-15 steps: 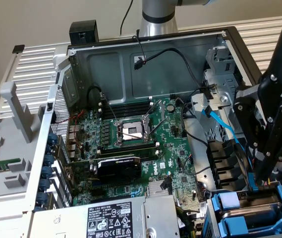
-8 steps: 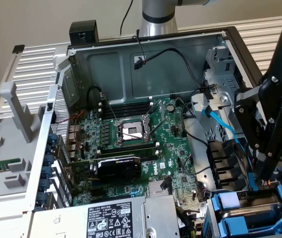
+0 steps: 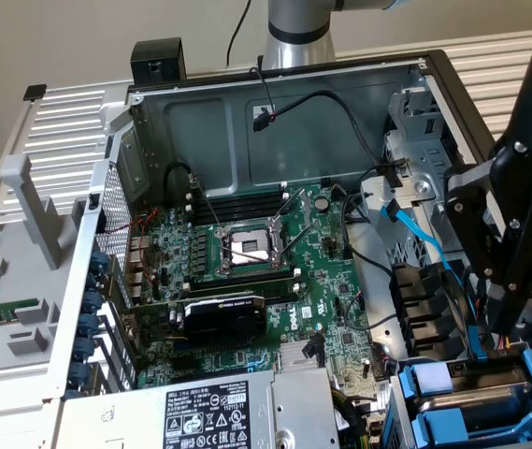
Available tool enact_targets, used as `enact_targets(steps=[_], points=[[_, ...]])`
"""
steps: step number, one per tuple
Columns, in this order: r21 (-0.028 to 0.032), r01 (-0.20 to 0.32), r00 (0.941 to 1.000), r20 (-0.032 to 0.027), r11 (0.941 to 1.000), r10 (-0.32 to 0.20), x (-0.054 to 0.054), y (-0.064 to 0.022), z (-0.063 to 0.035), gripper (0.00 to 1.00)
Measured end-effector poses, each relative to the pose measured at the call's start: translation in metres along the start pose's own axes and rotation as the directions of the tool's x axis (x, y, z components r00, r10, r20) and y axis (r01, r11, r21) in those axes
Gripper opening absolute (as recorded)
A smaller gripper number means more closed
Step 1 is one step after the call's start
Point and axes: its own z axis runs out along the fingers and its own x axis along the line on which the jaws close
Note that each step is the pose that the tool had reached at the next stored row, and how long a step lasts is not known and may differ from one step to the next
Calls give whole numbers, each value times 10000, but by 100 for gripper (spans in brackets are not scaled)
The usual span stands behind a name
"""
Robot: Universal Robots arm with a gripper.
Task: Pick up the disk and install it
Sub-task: 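Insert the second disk wire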
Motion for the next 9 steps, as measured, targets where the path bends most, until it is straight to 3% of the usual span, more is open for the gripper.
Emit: enact_targets(steps=[5, 9], points=[[-14, 424, 9991, -15, 9991, -424, -7, -17, 0, 11], [-15, 454, 9990, -16, 9990, -454, -11, -29, -1, 11]])
